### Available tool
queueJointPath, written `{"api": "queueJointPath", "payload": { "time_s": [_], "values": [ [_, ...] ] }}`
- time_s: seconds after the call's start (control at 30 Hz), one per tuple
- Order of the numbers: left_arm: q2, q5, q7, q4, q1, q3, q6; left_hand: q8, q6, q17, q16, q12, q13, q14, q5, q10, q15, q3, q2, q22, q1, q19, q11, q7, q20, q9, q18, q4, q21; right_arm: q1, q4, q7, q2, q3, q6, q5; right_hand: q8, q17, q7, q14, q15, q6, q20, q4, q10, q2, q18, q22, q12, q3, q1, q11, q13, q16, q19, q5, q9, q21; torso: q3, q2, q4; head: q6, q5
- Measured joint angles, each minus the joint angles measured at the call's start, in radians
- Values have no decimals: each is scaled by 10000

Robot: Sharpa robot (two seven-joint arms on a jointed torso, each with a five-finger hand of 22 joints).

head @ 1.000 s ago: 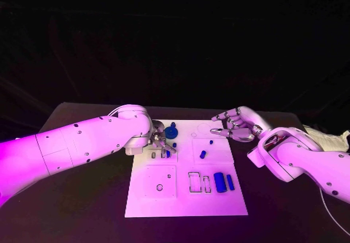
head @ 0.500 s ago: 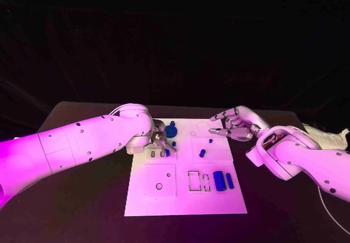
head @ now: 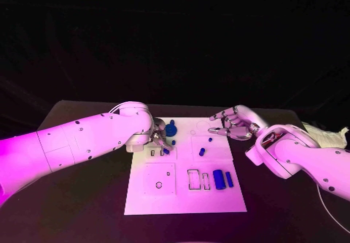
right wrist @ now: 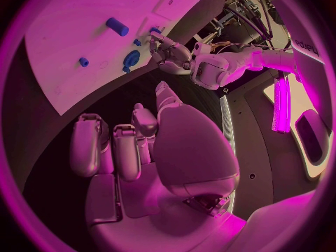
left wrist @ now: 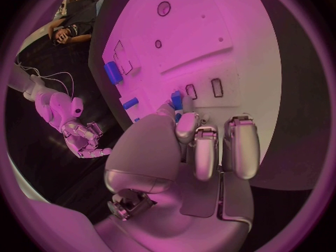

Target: Assemble the parts on the task board

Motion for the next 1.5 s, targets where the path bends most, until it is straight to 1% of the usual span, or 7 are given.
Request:
{"api": "queueJointPath", "payload": {
  "time_s": [0.03, 0.17, 0.3, 0.63, 1.0, 1.2, 1.5],
  "values": [
    [-19, 4, 0, 20, -4, -5, 0, -11, 14, 0, 0, -47, -21, -19, 0, -1, 19, 317, -164, 0, 1, 0, 2, 45, 0, 65, 1, 314, 0, 0, -1, -1, 1, 0, 4, 0, 0, 0, 0, 0, 0, 0, 0, 0, 0, 0, -1, 0, 0, 0, 0, 0, 0, 0, 0, 0, 0, 0, 0, 0, 0, -3, -2],
    [-184, 64, 1, 160, -18, -11, -85, 63, 50, 0, 0, 45, 188, 7, 0, 91, 64, 2465, -1399, 0, -559, 0, 65, 82, 0, 381, 0, 372, -40, -1, -16, -6, 13, -1, 17, 0, 0, 0, 0, 0, 0, 0, 0, 0, 0, 0, -1, 0, 0, 0, 0, 0, 0, 0, 0, 0, -1, 0, 0, 1, 1, -13, -8],
    [-444, 202, 13, 379, -23, -8, -407, 200, 68, 0, 0, 50, 171, 7, -40, 135, 64, 3446, -1823, -1, -1140, 0, 50, 100, 1, 636, 0, 188, -59, -2, -36, -8, 23, -1, 27, 0, 0, -1, 0, 0, 0, 0, 0, 0, 1, 0, -1, 1, 0, 0, 0, 1, 0, 0, 0, 0, -1, 0, -1, 0, 9, -14, -8],
    [-1109, 496, 43, 1040, -106, -3, -1826, 284, 71, 3, 0, 50, 223, 7, -77, 182, 64, 4098, -1960, -1, -1598, 0, 75, 105, 1, 805, 1, -125, -59, -6, -52, -10, 12, -2, 43, 0, 0, -1, 36, 0, 0, 36, 0, 0, 1, 0, 0, -20, 0, 0, 0, 1, 1, -43, 0, 61, -3, 0, 24, -12, 66, -32, 50],
    [-1305, 220, 88, 1425, -525, -13, -2947, 283, 91, 7, 0, 108, 289, 7, -87, 257, 65, 4150, -1981, -2, -1702, 0, 72, 118, 2, 832, 0, -177, -59, -8, -61, -10, 3, -2, 55, 10, 0, -2, 36, 0, 0, 36, 0, 0, 2, 0, 0, -31, 0, 0, 0, 1, -9, -41, 0, 61, -4, 0, 52, -26, 118, -76, 80],
    [-1308, -216, 102, 1489, -730, -21, -3187, 281, 138, 6, 0, 110, 296, 7, -88, 258, 66, 4166, -2023, -2, -1743, 0, 71, 91, 2, 853, 0, -193, -59, -8, -69, -9, -8, -2, 82, 25, 0, -2, 36, 0, 0, 36, 0, 0, 2, 0, -1, -40, -48, 0, 0, 2, -16, -41, 1, 61, -4, -30, 51, -21, 112, -90, 95],
    [-1340, -646, 104, 1535, -802, -21, -3040, 275, 108, 5, 0, 110, 295, 6, -100, 257, 66, 4198, -2049, -2, -1770, 1, 72, 62, 2, 851, 0, -225, -58, -10, -77, -12, -12, -2, 142, 54, 0, 6, 36, 0, 0, 36, 0, 28, 2, 0, 0, -48, -53, -28, 0, 2, -22, -40, 1, 61, -5, -39, 49, -17, 106, -120, 108]
  ]
}}
